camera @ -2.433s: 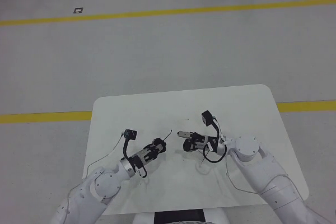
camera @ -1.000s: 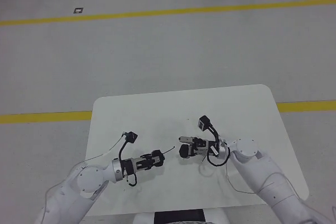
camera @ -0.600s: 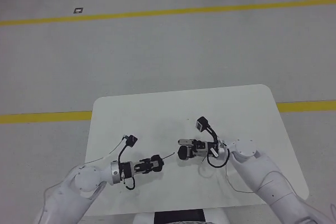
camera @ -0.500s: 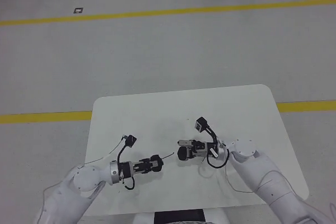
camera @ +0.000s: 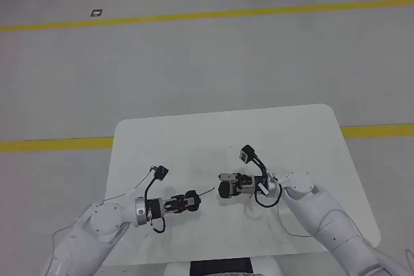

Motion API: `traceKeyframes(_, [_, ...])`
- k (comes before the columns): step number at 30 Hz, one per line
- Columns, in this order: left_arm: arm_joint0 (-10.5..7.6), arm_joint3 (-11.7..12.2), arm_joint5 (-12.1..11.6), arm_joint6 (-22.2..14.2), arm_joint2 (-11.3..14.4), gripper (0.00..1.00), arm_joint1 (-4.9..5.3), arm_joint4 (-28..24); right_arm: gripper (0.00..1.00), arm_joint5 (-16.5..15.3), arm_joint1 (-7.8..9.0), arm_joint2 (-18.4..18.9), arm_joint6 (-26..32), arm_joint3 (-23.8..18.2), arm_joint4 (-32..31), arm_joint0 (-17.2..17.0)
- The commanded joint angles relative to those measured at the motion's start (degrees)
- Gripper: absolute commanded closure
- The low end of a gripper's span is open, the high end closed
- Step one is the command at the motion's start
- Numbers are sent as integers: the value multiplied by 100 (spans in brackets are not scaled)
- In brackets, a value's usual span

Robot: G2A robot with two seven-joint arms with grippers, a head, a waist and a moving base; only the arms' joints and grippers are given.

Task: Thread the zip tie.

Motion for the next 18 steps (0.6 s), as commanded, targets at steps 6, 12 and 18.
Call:
traceKeyframes(6, [-88,102,-8,-190,79,100,-22,-458,0,-170,7,-13,126,-36,147,-42])
traceKeyframes(12, [-127,182,-8,-272,100,100,-38,-585,20,-221,-2,-56,147,46,209,-10])
traceKeyframes(18, [-149,249,-8,-333,94,100,-54,-683,55,-258,-6,-84,155,119,253,19])
